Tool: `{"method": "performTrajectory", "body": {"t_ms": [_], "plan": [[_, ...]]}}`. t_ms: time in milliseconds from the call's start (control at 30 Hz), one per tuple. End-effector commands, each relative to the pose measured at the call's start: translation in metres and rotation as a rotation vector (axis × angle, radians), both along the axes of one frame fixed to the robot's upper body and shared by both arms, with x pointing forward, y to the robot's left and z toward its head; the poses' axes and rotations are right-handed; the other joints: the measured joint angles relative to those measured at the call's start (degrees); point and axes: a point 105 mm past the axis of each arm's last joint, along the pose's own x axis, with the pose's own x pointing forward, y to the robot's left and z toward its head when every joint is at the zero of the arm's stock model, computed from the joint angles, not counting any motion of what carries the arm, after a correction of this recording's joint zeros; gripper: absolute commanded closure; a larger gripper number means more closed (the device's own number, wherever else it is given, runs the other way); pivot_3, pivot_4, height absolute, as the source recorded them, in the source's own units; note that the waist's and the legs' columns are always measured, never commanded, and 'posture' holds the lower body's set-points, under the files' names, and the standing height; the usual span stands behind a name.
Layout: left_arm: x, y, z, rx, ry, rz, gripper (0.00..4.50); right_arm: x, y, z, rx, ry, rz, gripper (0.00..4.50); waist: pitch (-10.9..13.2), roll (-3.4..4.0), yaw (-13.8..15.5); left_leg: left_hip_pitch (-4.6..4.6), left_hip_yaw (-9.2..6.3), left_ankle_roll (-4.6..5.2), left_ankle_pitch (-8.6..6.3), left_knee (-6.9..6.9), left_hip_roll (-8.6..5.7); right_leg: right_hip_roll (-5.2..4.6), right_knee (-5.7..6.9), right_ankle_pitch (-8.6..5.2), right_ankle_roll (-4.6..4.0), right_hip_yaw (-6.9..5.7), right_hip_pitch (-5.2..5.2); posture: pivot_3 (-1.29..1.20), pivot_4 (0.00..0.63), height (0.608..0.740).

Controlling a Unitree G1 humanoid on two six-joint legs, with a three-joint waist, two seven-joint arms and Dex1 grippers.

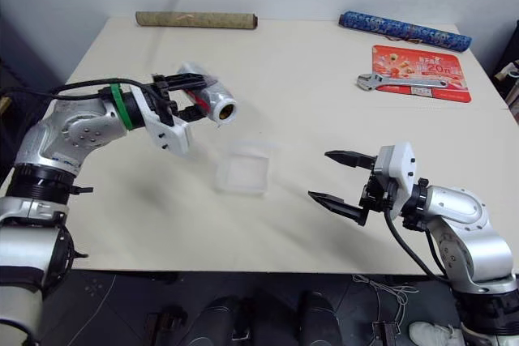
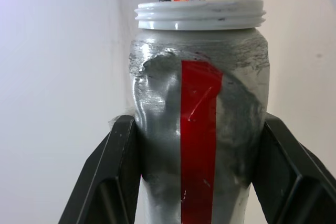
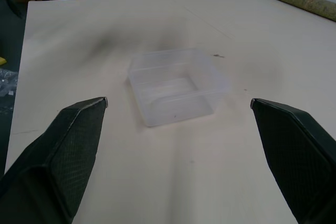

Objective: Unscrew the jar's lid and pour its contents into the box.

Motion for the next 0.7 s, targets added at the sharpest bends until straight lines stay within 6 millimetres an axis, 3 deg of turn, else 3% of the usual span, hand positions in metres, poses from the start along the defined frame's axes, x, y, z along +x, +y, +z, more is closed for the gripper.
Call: {"method": "performTrajectory", "body": {"t_ms": [33,200,400,700], "plan": [[0.002,-0.005,0.005,0.156,-0.271,-0.034,2.13,-0.001,0.001,0.005,0.021,-0.021,-0.006,0.02,0.0,-0.01,0.0,0.00,0.01,0.01,-0.01,0.00,0.00,0.00,0.01,0.00,0.00,0.01,0.00,0.00,0.150,0.740],[0.004,-0.014,0.004,0.226,-0.454,-0.105,2.13,0.000,0.002,0.003,0.033,-0.016,-0.012,0.02,0.0,-0.08,0.1,-0.06,0.01,0.08,-0.01,0.00,0.02,-0.01,0.04,0.01,0.01,0.04,-0.07,0.00,0.150,0.740],[-0.013,-0.030,-0.001,0.251,-0.654,-0.252,2.13,0.001,0.003,0.001,0.047,-0.011,-0.018,0.02,0.0,-0.14,0.2,-0.59,-0.05,0.15,0.06,0.11,-0.03,-0.07,0.14,0.02,0.05,-0.04,-0.54,0.00,0.150,0.740],[-0.011,-0.023,-0.012,0.281,-0.641,-0.255,2.13,0.004,0.004,0.001,0.070,-0.011,-0.030,0.02,0.0,-0.16,0.1,-0.61,-0.05,0.17,0.22,0.13,-0.07,-0.09,0.16,0.06,0.12,-0.03,-0.53,0.00,0.150,0.740]]}}
